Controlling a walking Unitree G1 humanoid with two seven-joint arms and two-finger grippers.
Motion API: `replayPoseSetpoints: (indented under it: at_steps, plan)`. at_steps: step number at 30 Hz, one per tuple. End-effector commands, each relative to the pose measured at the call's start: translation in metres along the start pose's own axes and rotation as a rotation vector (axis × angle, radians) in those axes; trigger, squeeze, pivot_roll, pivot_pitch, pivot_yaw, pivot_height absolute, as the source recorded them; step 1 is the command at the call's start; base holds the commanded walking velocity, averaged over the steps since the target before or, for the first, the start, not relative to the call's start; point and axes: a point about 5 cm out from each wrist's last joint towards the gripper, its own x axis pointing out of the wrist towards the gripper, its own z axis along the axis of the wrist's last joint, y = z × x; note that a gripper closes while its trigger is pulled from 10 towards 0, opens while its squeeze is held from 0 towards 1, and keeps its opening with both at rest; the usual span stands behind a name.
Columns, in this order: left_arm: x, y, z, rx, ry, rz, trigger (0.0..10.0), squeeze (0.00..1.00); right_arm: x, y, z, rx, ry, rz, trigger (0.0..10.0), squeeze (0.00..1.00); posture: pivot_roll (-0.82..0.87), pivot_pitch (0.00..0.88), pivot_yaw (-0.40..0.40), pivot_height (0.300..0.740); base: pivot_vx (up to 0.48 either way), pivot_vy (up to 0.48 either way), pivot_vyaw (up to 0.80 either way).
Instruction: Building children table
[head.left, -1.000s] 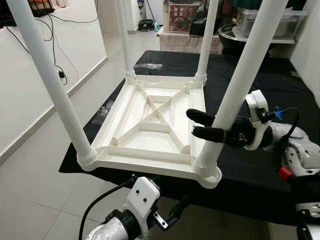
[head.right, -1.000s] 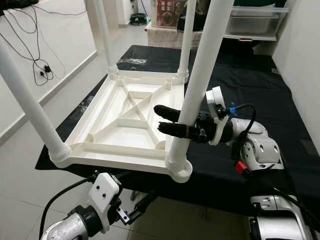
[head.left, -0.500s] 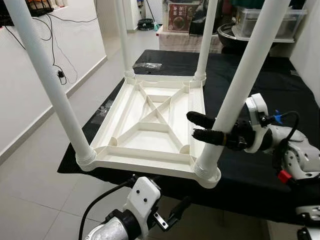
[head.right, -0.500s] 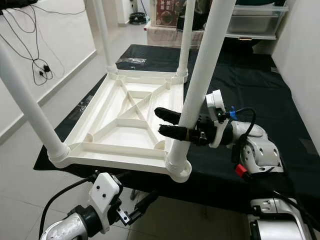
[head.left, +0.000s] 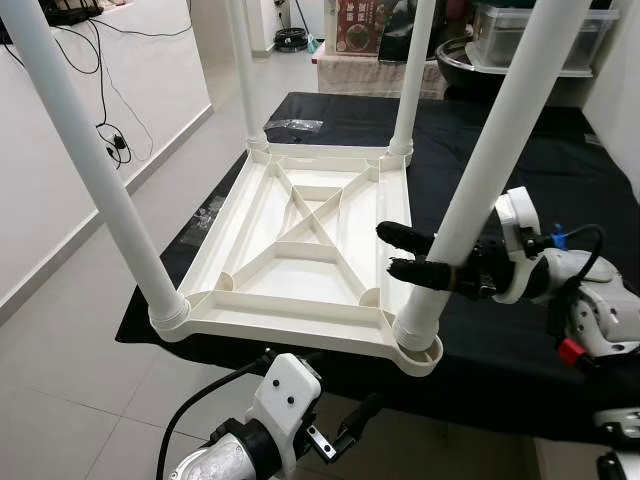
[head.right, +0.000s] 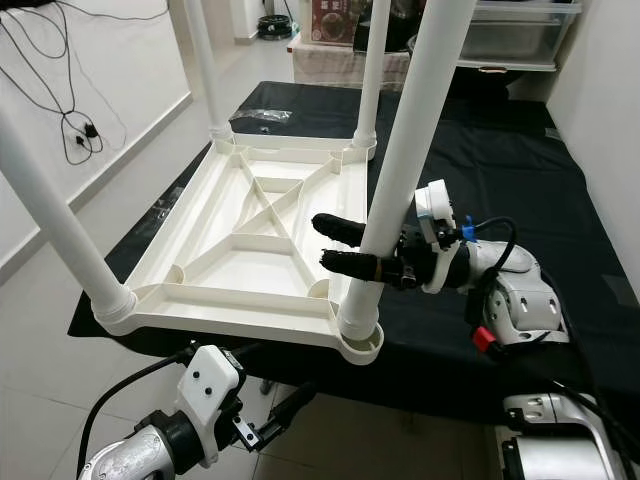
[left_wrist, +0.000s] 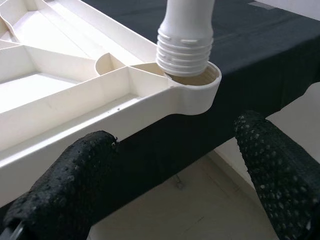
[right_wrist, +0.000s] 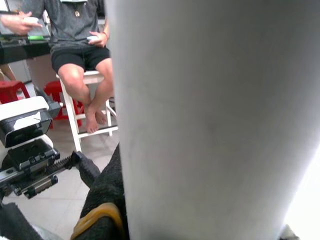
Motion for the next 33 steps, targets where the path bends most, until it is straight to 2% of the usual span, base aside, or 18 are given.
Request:
replayPoseSetpoints:
  at_steps: [1,10,18,26,33]
  plan:
    - [-0.002,0.0,-0.001,0.013,0.016,-0.001,10.0,0.0,-0.001,0.004,-0.003,0.029,0.009,0.031,10.0,0.0,0.1,0.175,0.039,0.74,0.0,0.0,0.0]
    - [0.0,0.001,-0.002,0.014,0.016,-0.001,10.0,0.0,-0.002,0.007,-0.004,0.047,0.01,0.053,10.0,0.0,0.1,0.171,0.042,0.74,0.0,0.0,0.0]
    - [0.0,0.002,-0.003,0.016,0.019,0.0,10.0,0.0,0.001,0.016,-0.004,0.052,-0.006,0.1,10.0,0.0,0.1,0.169,0.045,0.74,0.0,0.0,0.0]
    - [0.0,0.003,-0.004,0.021,0.022,0.0,10.0,0.0,0.004,0.018,-0.002,0.044,-0.013,0.104,10.0,0.0,0.1,0.163,0.046,0.74,0.0,0.0,0.0]
    - [0.001,0.003,-0.003,0.024,0.02,-0.001,10.0,0.0,0.003,0.016,-0.007,0.029,0.032,0.066,10.0,0.0,0.1,0.165,0.044,0.74,0.0,0.0,0.0]
